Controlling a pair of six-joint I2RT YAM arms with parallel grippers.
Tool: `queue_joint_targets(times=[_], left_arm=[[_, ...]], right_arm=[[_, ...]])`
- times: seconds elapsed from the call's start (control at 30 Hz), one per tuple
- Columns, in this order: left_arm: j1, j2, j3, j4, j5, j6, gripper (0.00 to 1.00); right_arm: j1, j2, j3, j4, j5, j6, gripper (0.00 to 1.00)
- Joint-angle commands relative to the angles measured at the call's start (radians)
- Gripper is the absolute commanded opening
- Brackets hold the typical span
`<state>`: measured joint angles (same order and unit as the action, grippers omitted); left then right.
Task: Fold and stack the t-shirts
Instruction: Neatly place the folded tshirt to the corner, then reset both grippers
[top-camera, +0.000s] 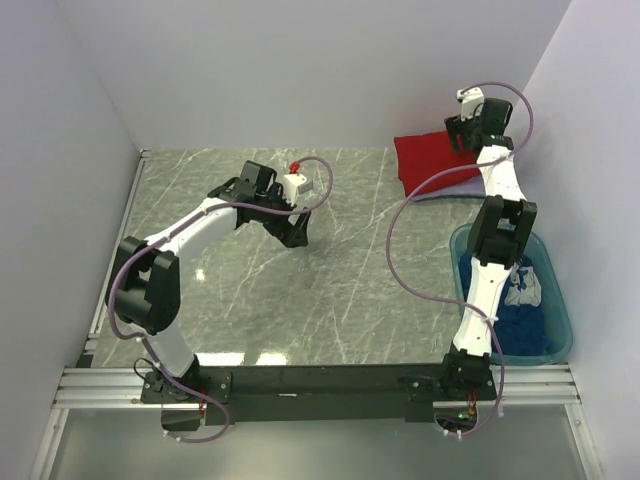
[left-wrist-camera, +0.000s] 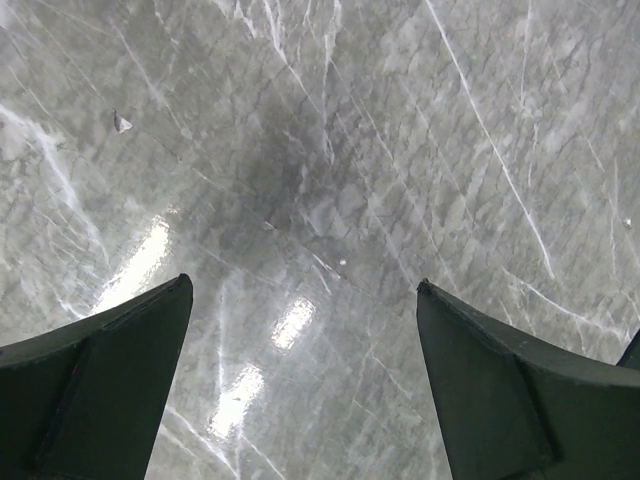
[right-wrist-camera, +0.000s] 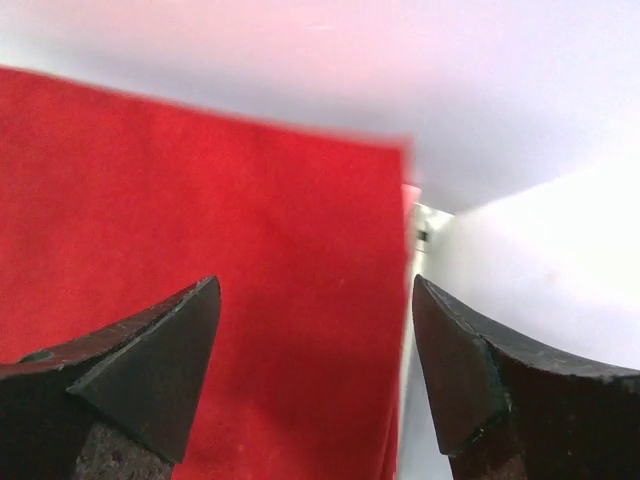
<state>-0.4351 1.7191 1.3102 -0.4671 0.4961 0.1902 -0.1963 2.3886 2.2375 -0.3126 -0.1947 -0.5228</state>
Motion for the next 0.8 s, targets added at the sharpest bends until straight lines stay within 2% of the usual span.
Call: queue_joint_targets(times=[0.0,0.27,0.4,0.43,0.53,0.67,0.77], left_arm=[[0.006,-0.045,0.009,-0.008,-0.014,0.023,0.99],[0.042,-0.130,-0.081,0.045,0.001,-0.052,0.99],[0.088,-0.177,-0.115,0.077,0.042,-0.124,0.99],[0.094,-0.199,-0.117,0.081,0.048,-0.133,0.99],[0.104,-0.245,-0.123,0.114,-0.019,-0.184,0.99],[0.113,-0.237,-0.049,0.035,-0.093,-0.228,0.99],[0.176,-0.220,0.018,-0.024,-0.039,-0.244,0.99]], right_arm=[[-0.011,-0.009,0.051,0.107,0.136,0.032,0.84],[0.003,-0.149,-0.010,0.092,0.107,0.173,0.87],[0.003,-0.213,-0.010,-0.032,-0.017,0.294,0.88],[0.003,-0.247,-0.016,-0.054,-0.088,0.317,0.89],[0.005,-0.337,-0.074,-0.102,-0.234,0.459,0.89],[0.024,-0.448,-0.163,-0.155,-0.331,0.565,0.90],[0.067,-0.512,-0.215,-0.310,-0.367,0.532,0.91]])
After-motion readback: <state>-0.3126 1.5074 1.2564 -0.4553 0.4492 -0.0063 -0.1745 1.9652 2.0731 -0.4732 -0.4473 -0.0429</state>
